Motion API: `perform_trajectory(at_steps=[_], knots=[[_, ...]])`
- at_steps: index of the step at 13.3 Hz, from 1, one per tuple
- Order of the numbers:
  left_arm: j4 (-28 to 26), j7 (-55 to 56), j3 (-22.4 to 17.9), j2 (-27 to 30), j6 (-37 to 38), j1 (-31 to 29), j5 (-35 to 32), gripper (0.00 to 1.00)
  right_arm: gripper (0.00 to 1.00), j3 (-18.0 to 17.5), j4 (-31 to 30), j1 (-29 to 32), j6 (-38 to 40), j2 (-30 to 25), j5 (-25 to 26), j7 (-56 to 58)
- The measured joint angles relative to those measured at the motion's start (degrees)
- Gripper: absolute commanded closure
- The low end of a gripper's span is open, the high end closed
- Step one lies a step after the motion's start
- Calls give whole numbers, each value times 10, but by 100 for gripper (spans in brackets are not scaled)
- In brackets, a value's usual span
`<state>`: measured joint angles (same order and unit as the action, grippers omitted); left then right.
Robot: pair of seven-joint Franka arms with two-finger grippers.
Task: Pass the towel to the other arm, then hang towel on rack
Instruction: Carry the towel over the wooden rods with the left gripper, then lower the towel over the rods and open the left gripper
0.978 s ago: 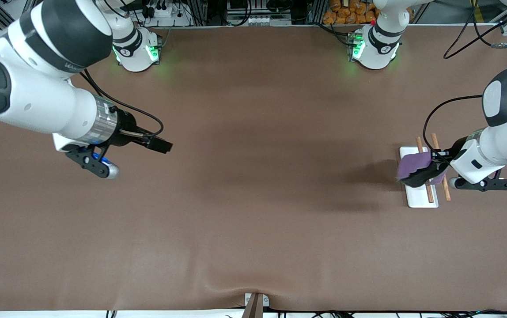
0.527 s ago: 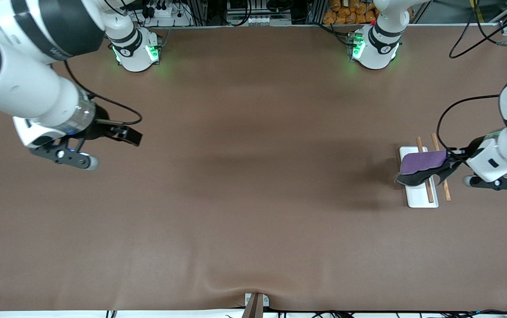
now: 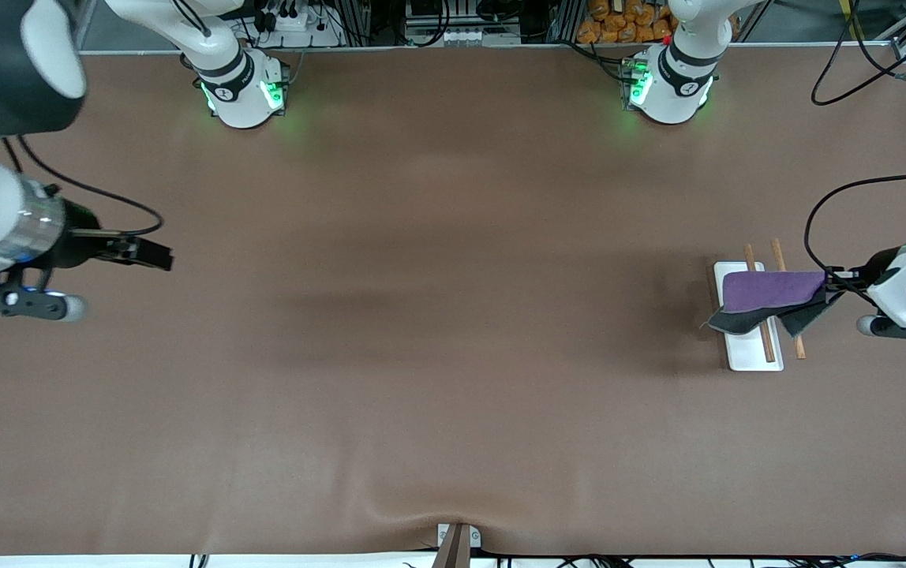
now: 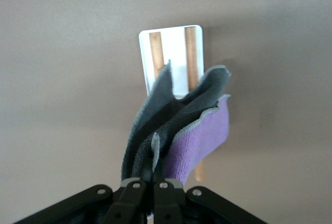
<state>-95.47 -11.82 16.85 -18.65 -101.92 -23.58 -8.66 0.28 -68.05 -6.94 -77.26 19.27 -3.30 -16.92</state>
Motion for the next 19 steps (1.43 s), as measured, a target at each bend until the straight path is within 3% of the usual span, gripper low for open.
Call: perform_trajectory(at_steps=[9, 14, 15, 16, 17, 19], knots=[[0, -52, 0, -34, -39, -43, 0, 100, 0, 0, -49, 34, -8, -40, 12, 64], [0, -52, 0, -51, -50, -55, 0, 100, 0, -1, -175, 46, -78, -121, 12, 88], [0, -52, 0, -52, -50, -55, 0, 76, 0, -1, -197, 46, -86, -138, 13, 88], [0, -52, 0, -54, -51, -56, 0, 44, 0, -1, -214, 46, -92, -151, 14, 88], [0, -52, 0, -55, -52, -57, 0, 5, 0, -1, -228, 47, -99, -161, 15, 88], [0, -52, 0, -56, -55, -63, 0, 0, 0, -1, -257, 48, -122, -178, 16, 90]])
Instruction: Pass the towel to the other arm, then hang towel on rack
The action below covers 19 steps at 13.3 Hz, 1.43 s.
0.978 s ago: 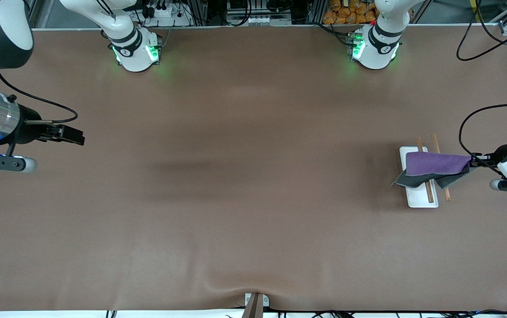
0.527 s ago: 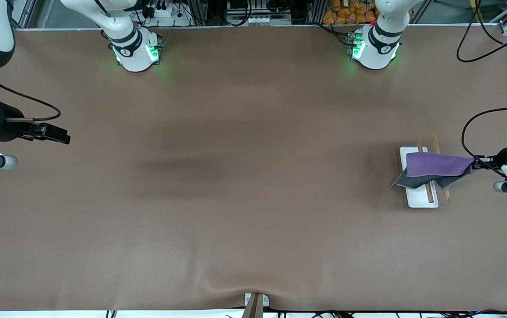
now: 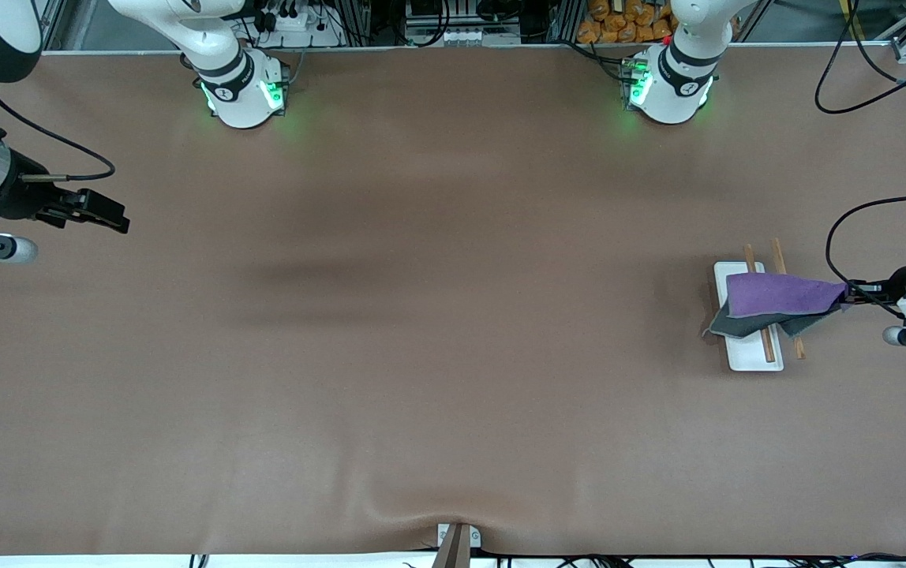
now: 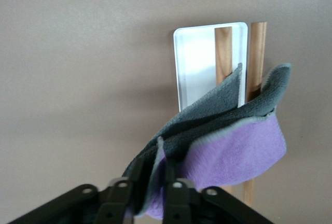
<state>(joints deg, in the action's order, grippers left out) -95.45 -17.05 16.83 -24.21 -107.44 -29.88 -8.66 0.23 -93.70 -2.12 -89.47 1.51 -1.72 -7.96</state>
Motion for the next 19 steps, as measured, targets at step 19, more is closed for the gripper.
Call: perform_trajectory(at_steps=[19], knots=[[76, 129, 113, 151, 74, 2, 0, 0, 0, -6, 22, 31, -37, -5, 2, 54]])
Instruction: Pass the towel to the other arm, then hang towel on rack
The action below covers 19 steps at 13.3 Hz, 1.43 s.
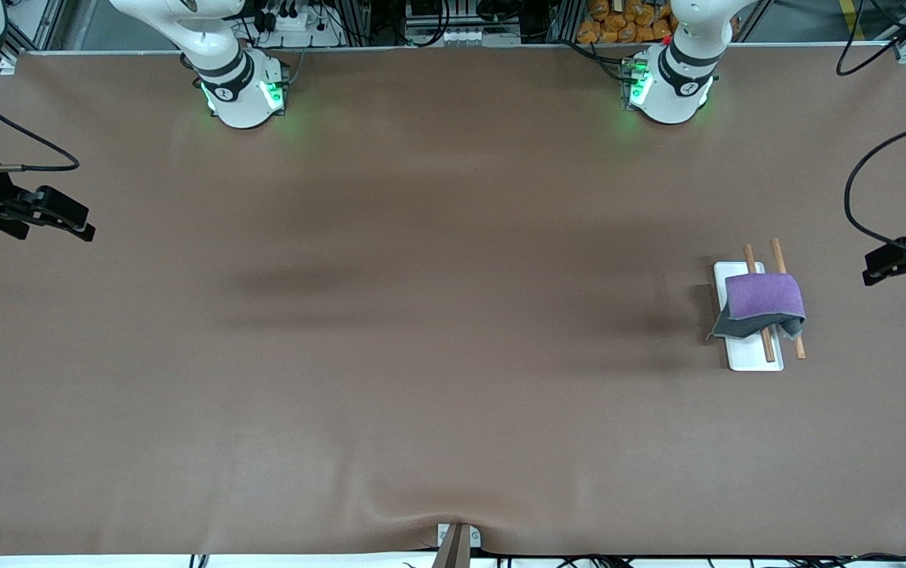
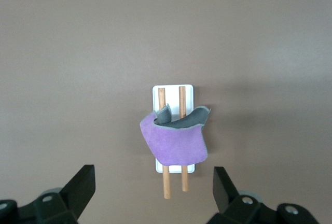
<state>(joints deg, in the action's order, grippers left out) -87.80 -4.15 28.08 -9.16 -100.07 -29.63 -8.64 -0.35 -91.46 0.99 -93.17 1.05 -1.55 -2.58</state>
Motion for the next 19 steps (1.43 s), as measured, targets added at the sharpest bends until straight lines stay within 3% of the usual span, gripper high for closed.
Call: perform_trajectory(at_steps=[5, 13, 15, 19], knots=[[1, 69, 48, 45, 13, 1, 0, 0, 0, 0, 5, 0, 0, 0, 2, 0], [30, 75, 62, 49, 37, 8, 4, 0, 0, 1, 8, 0, 0, 0, 3, 0], [33, 75, 32, 49, 53, 48, 4, 0, 0, 1, 9, 0, 0, 0, 3, 0], [34, 75, -115, 53, 65, 183, 26, 0, 0, 1, 14, 0, 0, 0, 3, 0]])
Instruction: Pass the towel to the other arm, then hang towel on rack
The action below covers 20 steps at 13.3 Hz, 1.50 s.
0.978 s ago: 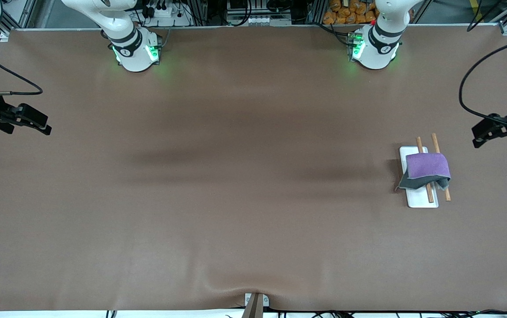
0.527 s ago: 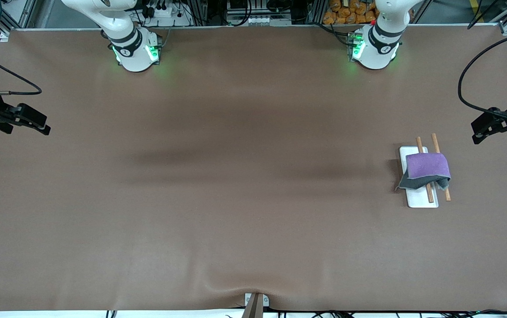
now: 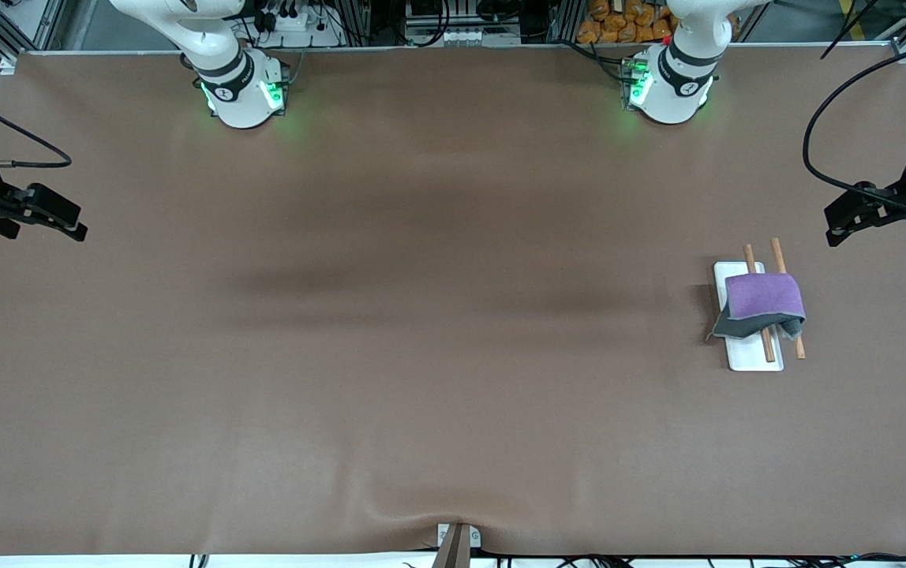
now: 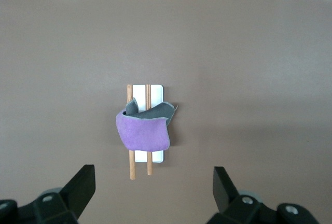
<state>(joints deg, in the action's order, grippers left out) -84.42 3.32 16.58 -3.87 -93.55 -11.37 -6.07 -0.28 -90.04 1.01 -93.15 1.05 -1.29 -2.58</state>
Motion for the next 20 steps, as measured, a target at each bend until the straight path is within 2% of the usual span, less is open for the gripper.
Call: perform_trajectory(at_steps=[2, 9, 14, 20], knots=[[0, 0, -38, 2, 2, 39, 2, 0, 0, 0, 5, 0, 0, 0, 0, 0], [-10, 0, -81, 20, 11, 81, 4, 0, 0, 0, 6, 0, 0, 0, 0, 0], [-23, 0, -100, 29, 36, 93, 43, 0, 0, 0, 6, 0, 1, 0, 0, 0], [-28, 0, -109, 40, 85, 99, 49, 0, 0, 0, 6, 0, 9, 0, 0, 0]])
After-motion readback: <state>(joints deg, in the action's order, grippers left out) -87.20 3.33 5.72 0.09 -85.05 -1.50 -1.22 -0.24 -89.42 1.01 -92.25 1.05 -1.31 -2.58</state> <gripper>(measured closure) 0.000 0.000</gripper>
